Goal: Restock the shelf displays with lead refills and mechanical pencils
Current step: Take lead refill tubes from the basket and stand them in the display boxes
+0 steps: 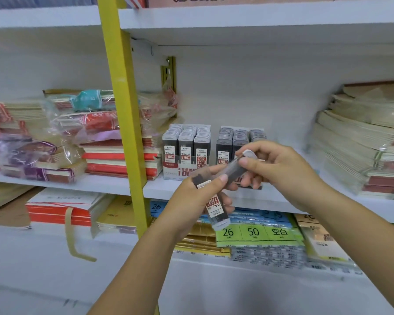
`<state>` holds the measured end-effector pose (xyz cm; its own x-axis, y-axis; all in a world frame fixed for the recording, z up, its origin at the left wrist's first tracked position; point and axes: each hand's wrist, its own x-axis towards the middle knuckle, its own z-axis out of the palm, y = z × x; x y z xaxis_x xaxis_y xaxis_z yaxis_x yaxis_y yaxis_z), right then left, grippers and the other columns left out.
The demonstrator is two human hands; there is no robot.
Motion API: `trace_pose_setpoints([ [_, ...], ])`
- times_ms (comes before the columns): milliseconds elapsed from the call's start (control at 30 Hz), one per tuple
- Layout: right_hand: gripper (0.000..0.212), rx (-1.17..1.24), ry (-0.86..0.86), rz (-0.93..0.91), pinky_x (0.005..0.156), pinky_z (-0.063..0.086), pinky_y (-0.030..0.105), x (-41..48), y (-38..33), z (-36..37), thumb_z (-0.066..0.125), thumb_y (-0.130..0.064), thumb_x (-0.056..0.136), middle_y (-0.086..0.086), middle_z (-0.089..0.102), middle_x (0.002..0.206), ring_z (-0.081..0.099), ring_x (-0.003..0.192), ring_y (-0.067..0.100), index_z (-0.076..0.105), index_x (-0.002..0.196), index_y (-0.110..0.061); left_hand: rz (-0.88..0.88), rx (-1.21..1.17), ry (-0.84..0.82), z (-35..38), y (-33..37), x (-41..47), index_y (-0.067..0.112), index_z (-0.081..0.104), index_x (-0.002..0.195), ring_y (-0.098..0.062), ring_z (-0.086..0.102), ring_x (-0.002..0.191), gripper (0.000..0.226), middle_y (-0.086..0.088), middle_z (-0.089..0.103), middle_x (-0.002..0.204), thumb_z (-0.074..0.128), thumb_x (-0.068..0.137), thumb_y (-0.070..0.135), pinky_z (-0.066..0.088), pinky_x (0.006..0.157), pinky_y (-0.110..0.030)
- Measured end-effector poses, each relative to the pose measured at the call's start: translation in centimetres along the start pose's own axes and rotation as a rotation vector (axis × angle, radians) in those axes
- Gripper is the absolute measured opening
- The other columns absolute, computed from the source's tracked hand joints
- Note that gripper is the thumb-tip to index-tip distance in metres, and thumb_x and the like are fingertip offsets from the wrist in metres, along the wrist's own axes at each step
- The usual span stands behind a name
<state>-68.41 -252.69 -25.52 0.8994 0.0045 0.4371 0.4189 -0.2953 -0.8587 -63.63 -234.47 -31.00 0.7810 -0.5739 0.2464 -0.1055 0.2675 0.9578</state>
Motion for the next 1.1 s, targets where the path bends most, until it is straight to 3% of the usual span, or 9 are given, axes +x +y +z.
trace_pose_setpoints([
  [100,0.010,0.085,-0.029,0.016,0.060,0.052,0.021,-0.7,0.7,0.6,0.059,-0.008,0.092,0.008,0.071,0.075,0.066,0.067,0.018,0.065,0.099,-0.010,-0.030,0.011,0.026,-1.2,-0.1,-1.2,0.027,0.072,0.119,-0.016,0.074,0.088,0.040,-0.006,0.076,0.108,0.070,0.081,0.040,0.062,0.080,-0.043],
  [200,0.011,0.029,0.005,0.017,0.069,0.054,0.020,-1.2,1.1,1.5,0.058,-0.014,0.094,0.003,0.073,0.083,0.067,0.076,0.015,0.068,0.098,-0.011,-0.050,-0.019,0.037,-1.9,-0.4,-1.9,0.029,0.076,0.112,-0.017,0.072,0.107,0.027,0.000,0.075,0.116,0.070,0.086,0.035,0.062,0.076,-0.036],
  [367,0.034,-0.027,-0.012,0.001,0.077,0.056,0.020,-1.5,0.7,1.8,0.055,0.007,0.091,-0.008,0.072,0.105,0.067,0.101,0.007,0.060,0.112,-0.019,-0.079,-0.057,0.113,-3.0,-0.4,-2.3,0.030,0.073,0.115,-0.020,0.075,0.101,0.025,-0.003,0.076,0.113,0.062,0.098,0.016,0.062,0.072,-0.031],
  [500,0.033,0.127,0.085,0.010,0.067,0.056,0.021,-1.3,0.9,1.9,0.058,0.010,0.089,0.002,0.075,0.097,0.072,0.089,0.015,0.055,0.111,-0.014,-0.055,-0.066,0.102,-3.2,-0.4,-2.3,0.020,0.071,0.117,-0.023,0.077,0.090,0.022,-0.010,0.078,0.103,0.061,0.098,0.014,0.062,0.068,-0.027],
  [700,0.021,0.136,0.136,0.037,0.063,0.056,0.020,-1.2,1.3,2.1,0.063,-0.005,0.089,0.008,0.076,0.094,0.073,0.079,0.021,0.057,0.107,-0.015,-0.038,-0.088,0.102,-3.2,-0.9,-1.6,0.026,0.076,0.110,-0.022,0.076,0.090,0.021,-0.008,0.078,0.105,0.062,0.098,0.016,0.062,0.070,-0.029],
  [833,0.024,-0.060,0.195,-0.037,0.062,0.057,0.023,-0.1,0.3,2.1,0.064,-0.009,0.090,-0.001,0.076,0.094,0.072,0.078,0.016,0.057,0.103,-0.027,-0.016,-0.093,0.198,-4.0,-1.6,-1.0,0.028,0.075,0.107,-0.022,0.076,0.094,0.016,0.000,0.078,0.098,0.064,0.096,0.028,0.063,0.075,-0.036],
  [900,0.024,-0.232,0.244,-0.144,0.063,0.056,0.020,1.4,-0.9,2.0,0.063,-0.015,0.091,-0.006,0.074,0.093,0.070,0.081,0.005,0.052,0.102,-0.034,-0.011,-0.089,0.292,-4.7,-1.9,-0.7,0.029,0.066,0.114,-0.023,0.077,0.085,0.023,0.005,0.076,0.079,0.064,0.093,0.040,0.062,0.081,-0.043],
  [1000,0.021,-0.577,0.254,-0.320,0.068,0.048,0.009,4.1,-2.4,2.4,0.061,-0.017,0.094,-0.016,0.067,0.086,0.063,0.082,-0.006,0.045,0.102,-0.028,0.031,-0.098,0.361,-5.8,-2.2,-0.7,0.027,0.057,0.117,-0.018,0.076,0.070,0.029,0.002,0.068,0.066,0.061,0.094,0.043,0.062,0.084,-0.049],
  [1100,0.017,-0.774,0.157,-0.378,0.073,0.054,0.028,6.1,-2.7,3.4,0.058,-0.018,0.095,-0.008,0.066,0.094,0.063,0.084,0.009,0.046,0.106,-0.023,0.039,-0.048,0.376,-6.5,-2.1,-1.0,0.029,0.058,0.113,-0.022,0.077,0.073,0.023,-0.002,0.071,0.071,0.062,0.095,0.042,0.064,0.077,-0.039],
])
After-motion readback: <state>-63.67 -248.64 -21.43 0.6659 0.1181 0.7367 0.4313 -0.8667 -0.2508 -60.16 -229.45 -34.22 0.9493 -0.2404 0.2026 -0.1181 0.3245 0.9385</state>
